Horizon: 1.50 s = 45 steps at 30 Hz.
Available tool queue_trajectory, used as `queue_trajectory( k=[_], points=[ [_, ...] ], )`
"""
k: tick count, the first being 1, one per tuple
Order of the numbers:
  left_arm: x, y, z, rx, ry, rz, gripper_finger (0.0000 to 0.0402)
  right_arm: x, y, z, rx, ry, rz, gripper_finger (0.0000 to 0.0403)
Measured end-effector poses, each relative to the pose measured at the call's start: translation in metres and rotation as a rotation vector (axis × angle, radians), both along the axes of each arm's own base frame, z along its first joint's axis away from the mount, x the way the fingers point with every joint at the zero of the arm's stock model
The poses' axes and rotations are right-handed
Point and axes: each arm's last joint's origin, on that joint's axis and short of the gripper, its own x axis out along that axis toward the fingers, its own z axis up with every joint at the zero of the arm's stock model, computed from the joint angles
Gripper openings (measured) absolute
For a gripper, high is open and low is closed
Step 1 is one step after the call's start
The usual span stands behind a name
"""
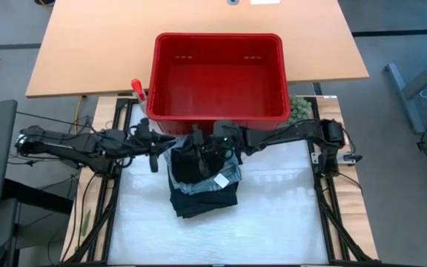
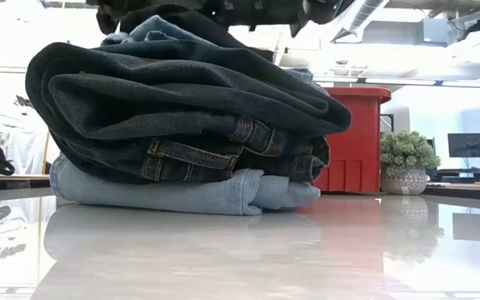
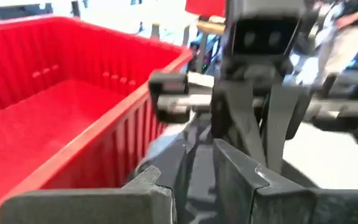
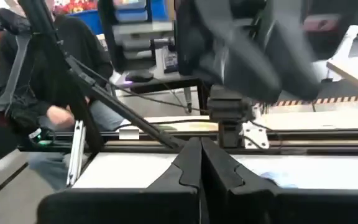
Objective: Fold Laundry from Bin
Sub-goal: Stack the black underwear on top of the blue and white patterned shirt, then put the folded clothes into the red laundry bin
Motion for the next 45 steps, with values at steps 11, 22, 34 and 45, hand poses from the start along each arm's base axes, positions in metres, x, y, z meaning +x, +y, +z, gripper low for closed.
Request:
queue_trajectory(
  k=[11, 22, 34, 45],
  points=[
    [0.019, -0.004, -0.046, -0.012, 0.149, -0.059, 0.0066, 0.004, 0.011, -0.060, 0.015, 0.182, 0.013, 0.0029],
    [0.015, -0.003, -0.050, -0.004, 0.099, -0.067, 0.0066, 0.003, 0.008, -0.033, 0.020, 0.034, -0.007, 0.0030],
    [0.027, -0.003, -0.081, -0.053, 0.124, -0.085, 0.0066, -0.005, 0.020, -0.043, 0.010, 0.055, 0.044, 0.0027],
    [0.029, -0.003, -0.070, 0.013, 0.099, -0.095, 0.0066, -0.025, 0.007, -0.026, 0.046, -0.117, -0.009, 0.0030]
  ],
)
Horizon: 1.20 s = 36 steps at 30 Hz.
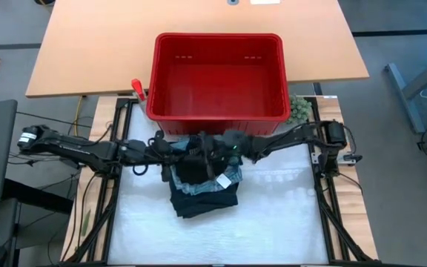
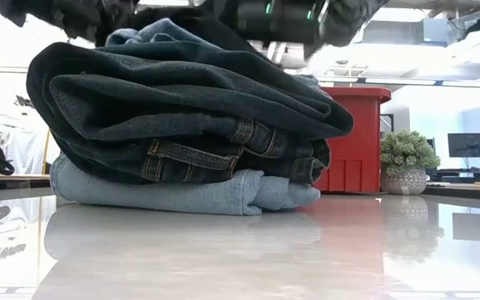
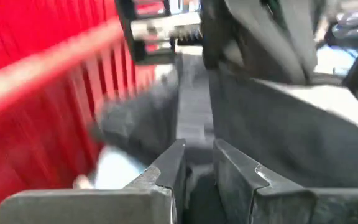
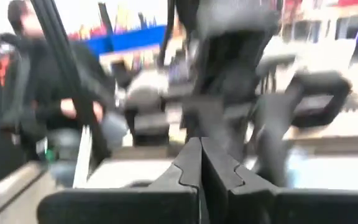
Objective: Fold Laundry from Bin
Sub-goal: Put the folded clothes into the red laundry bin
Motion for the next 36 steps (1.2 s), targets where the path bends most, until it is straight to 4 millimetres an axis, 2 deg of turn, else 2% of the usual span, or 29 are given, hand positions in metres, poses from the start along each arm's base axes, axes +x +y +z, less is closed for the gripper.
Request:
queue_trajectory(
  k=[3, 7, 10, 13, 16, 20, 23, 28, 32, 36],
  points=[
    [-0.008, 0.002, 0.025, 0.050, -0.086, 0.049, 0.0066, -0.013, -0.007, 0.042, -0.004, -0.112, -0.017, 0.0034],
    [-0.029, 0.006, 0.057, 0.045, -0.176, 0.102, 0.0070, -0.039, -0.009, 0.077, -0.002, -0.096, -0.025, 0.0039],
    [-0.048, 0.007, 0.062, -0.082, -0.182, 0.081, 0.0080, -0.068, -0.007, 0.095, 0.029, 0.037, -0.024, 0.0042],
    [-0.065, 0.006, 0.048, -0.311, -0.059, 0.067, 0.0096, -0.097, 0.000, 0.099, 0.103, 0.258, -0.017, 0.0044],
    [-0.076, 0.003, 0.025, -0.560, 0.057, 0.032, 0.0117, -0.121, 0.012, 0.083, 0.189, 0.477, -0.064, 0.0045],
    [-0.084, -0.005, 0.005, -0.796, 0.042, -0.055, 0.0150, -0.151, 0.027, 0.043, 0.315, 0.633, -0.252, 0.0046],
    [-0.092, -0.009, -0.011, -0.908, 0.086, -0.096, 0.0177, -0.170, 0.031, 0.012, 0.472, 0.676, -0.312, 0.0046],
    [-0.099, -0.013, -0.046, -1.058, 0.164, -0.076, 0.0219, -0.196, 0.035, -0.026, 0.720, 0.650, -0.337, 0.0059],
    [-0.094, -0.013, -0.072, -1.153, 0.117, -0.004, 0.0249, -0.209, 0.039, -0.058, 0.887, 0.644, -0.335, 0.0104],
    [-0.087, -0.012, -0.092, -1.221, -0.030, -0.013, 0.0275, -0.213, 0.040, -0.083, 1.012, 0.617, -0.341, 0.0188]
  ],
)
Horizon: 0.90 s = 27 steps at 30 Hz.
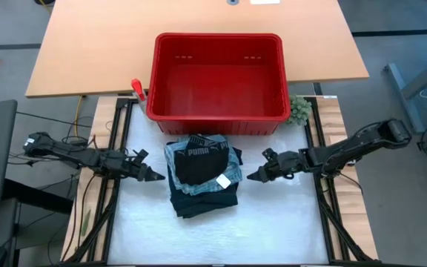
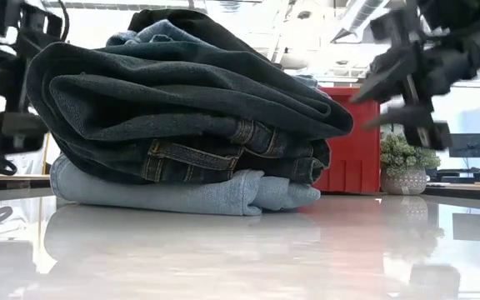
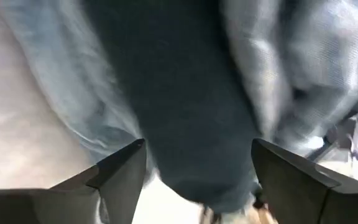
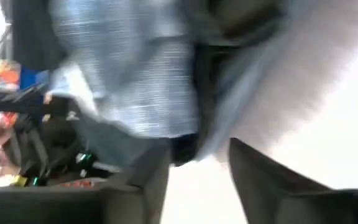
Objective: Fold Laundry from Bin
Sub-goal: Put the folded clothes into the red laundry bin
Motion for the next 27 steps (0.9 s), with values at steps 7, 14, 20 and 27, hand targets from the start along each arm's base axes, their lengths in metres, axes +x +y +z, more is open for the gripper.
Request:
queue_trajectory(
  k=[7, 14, 20, 27],
  points=[
    [0.001, 0.003, -0.014, 0.150, 0.012, 0.068, 0.0289, 0.010, 0.000, -0.032, 0.000, 0.087, -0.084, 0.0325],
    [0.005, 0.004, -0.021, 0.258, 0.077, 0.096, 0.0289, 0.029, 0.003, -0.059, -0.016, 0.063, -0.101, 0.0367],
    [0.014, 0.006, -0.020, 0.396, 0.041, 0.126, 0.0289, 0.063, 0.004, -0.069, -0.074, -0.019, -0.209, 0.0363],
    [0.026, 0.009, -0.035, 0.363, 0.142, 0.128, 0.0289, 0.121, 0.009, -0.077, -0.164, -0.028, -0.208, 0.0357]
  ],
)
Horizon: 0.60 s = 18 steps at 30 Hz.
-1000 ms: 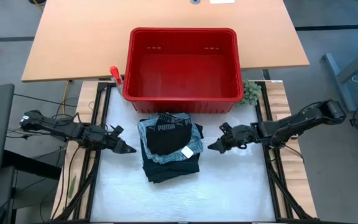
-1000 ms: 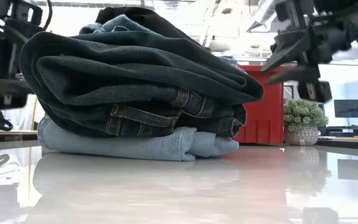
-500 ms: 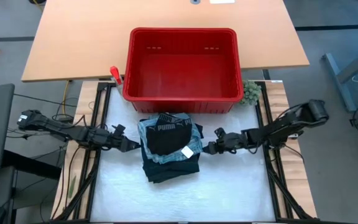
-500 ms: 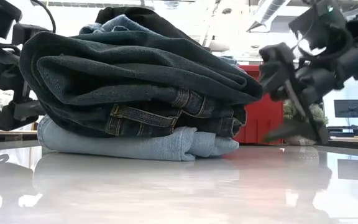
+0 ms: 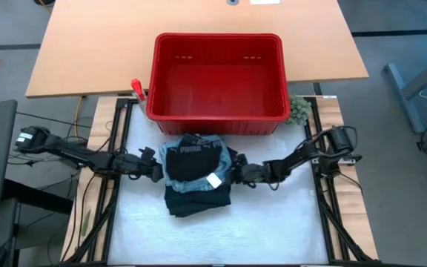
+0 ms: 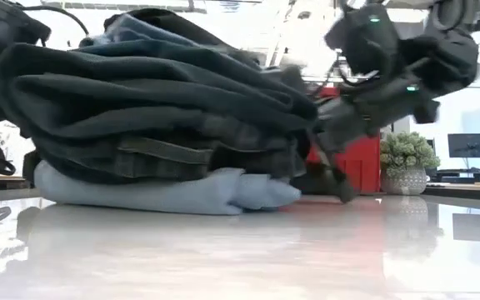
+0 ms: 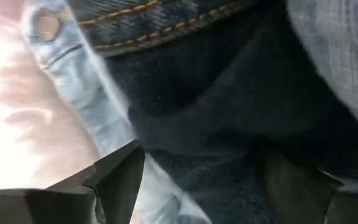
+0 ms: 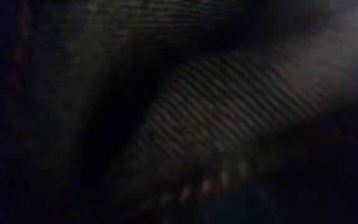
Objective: Fold Laundry from Bin
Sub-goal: Put the folded clothes into the red laundry bin
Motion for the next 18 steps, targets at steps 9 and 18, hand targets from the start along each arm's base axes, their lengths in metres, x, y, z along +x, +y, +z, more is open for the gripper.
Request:
queue_trajectory(
  k=[9, 18],
  points=[
    [0.022, 0.002, -0.018, -0.023, 0.063, -0.011, 0.0289, 0.028, 0.004, -0.005, -0.016, 0.015, -0.007, 0.0356],
    [0.032, 0.001, -0.028, 0.016, 0.027, 0.015, 0.0209, 0.028, 0.006, -0.006, -0.031, 0.029, -0.024, 0.0259]
  ],
)
